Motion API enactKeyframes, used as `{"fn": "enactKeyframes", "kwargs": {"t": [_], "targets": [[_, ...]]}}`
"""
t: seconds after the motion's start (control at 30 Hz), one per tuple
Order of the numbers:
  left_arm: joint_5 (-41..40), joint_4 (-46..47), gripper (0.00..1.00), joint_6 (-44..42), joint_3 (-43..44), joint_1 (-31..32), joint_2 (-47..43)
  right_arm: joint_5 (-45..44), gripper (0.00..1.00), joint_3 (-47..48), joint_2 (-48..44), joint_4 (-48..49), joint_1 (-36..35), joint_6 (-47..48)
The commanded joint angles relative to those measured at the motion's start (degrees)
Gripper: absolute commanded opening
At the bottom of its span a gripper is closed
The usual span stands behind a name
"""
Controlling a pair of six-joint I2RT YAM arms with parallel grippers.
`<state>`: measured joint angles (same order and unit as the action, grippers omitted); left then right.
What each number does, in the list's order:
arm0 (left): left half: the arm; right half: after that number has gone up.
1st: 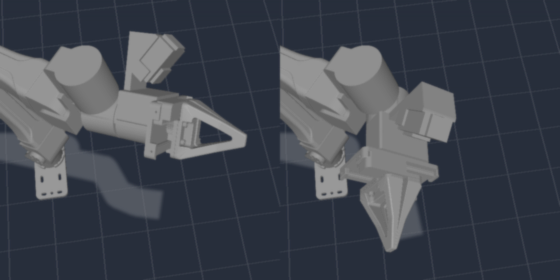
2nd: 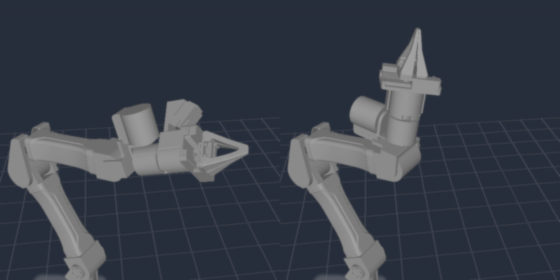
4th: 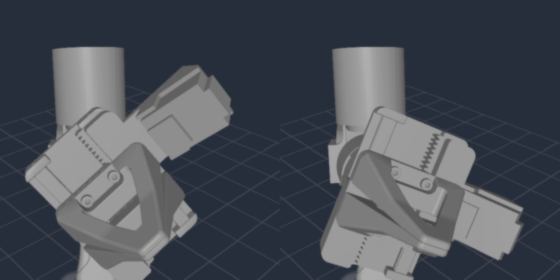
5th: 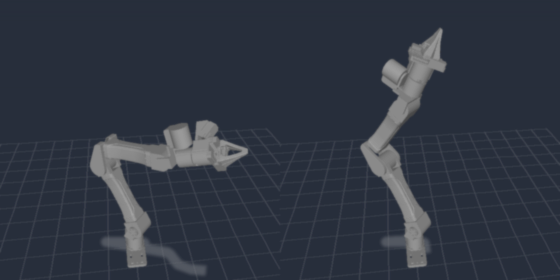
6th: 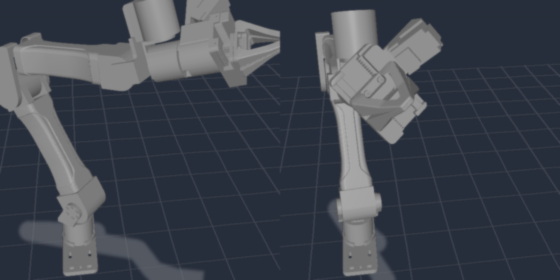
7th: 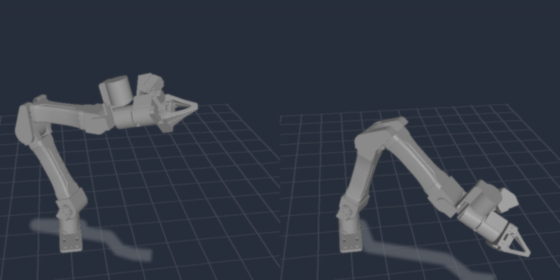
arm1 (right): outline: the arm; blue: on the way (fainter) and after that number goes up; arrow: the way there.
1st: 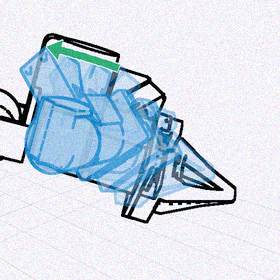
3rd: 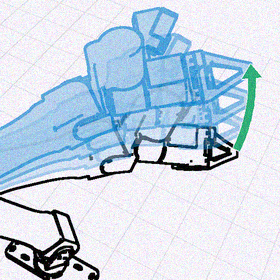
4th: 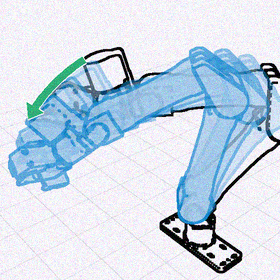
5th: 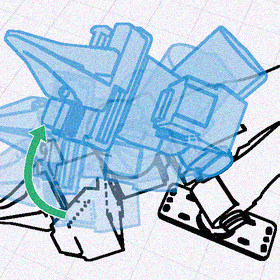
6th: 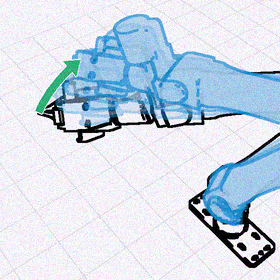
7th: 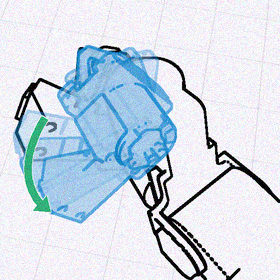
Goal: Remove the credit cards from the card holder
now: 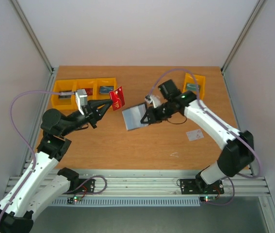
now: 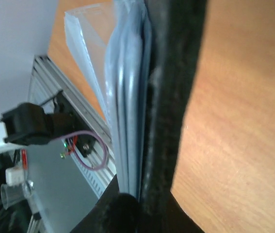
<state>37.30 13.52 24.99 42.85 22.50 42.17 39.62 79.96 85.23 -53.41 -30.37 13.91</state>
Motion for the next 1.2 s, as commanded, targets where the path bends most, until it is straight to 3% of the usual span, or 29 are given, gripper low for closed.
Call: {"fn": "enactKeyframes", "kwargs": {"t": [0.0,0.3,0.37,0.57,0.6,0.63,0.77,0.87,1.0,1.1,1.17], "targets": [[1.1,2.4,0.0,-1.4,0.9,-0.3,-0.6,7.1,0.01,-7.2,3.3,13.2,-2.1,-6.4],[1.9,4.2,0.0,-0.3,1.0,-0.3,0.4,6.3,0.01,-15.0,14.3,14.0,-1.1,-7.7],[2.1,4.5,0.0,-0.3,1.2,-0.3,0.4,4.4,0.06,-15.7,15.8,12.8,-0.2,-8.6],[3.2,4.8,0.0,-0.8,1.7,-0.3,0.5,-9.9,0.75,-12.3,14.4,0.6,0.4,-8.6],[3.4,5.0,0.0,-0.8,1.8,-0.3,0.5,-13.3,0.92,-11.6,13.1,-1.4,0.4,-8.4],[3.6,5.1,0.0,-0.8,1.9,-0.3,0.5,-16.2,0.98,-10.7,11.4,-3.4,0.4,-8.1],[4.4,5.7,0.0,-0.7,2.3,-0.3,0.5,-30.8,0.98,-3.6,4.8,-14.3,0.3,-6.3],[5.5,7.1,0.0,-0.2,2.7,-0.1,0.8,-35.6,0.99,4.7,-2.6,-16.4,-2.6,-0.8],[9.4,8.9,0.0,-0.4,4.0,0.0,1.4,-22.3,0.98,12.4,-12.3,-8.1,-7.6,7.0],[13.0,11.1,0.0,-0.7,5.8,0.1,2.1,-5.6,0.98,13.5,-15.9,3.1,-9.0,6.8],[13.9,12.2,0.0,0.1,6.8,0.4,2.4,0.1,0.98,13.5,-16.2,9.5,-10.1,5.6]]}}
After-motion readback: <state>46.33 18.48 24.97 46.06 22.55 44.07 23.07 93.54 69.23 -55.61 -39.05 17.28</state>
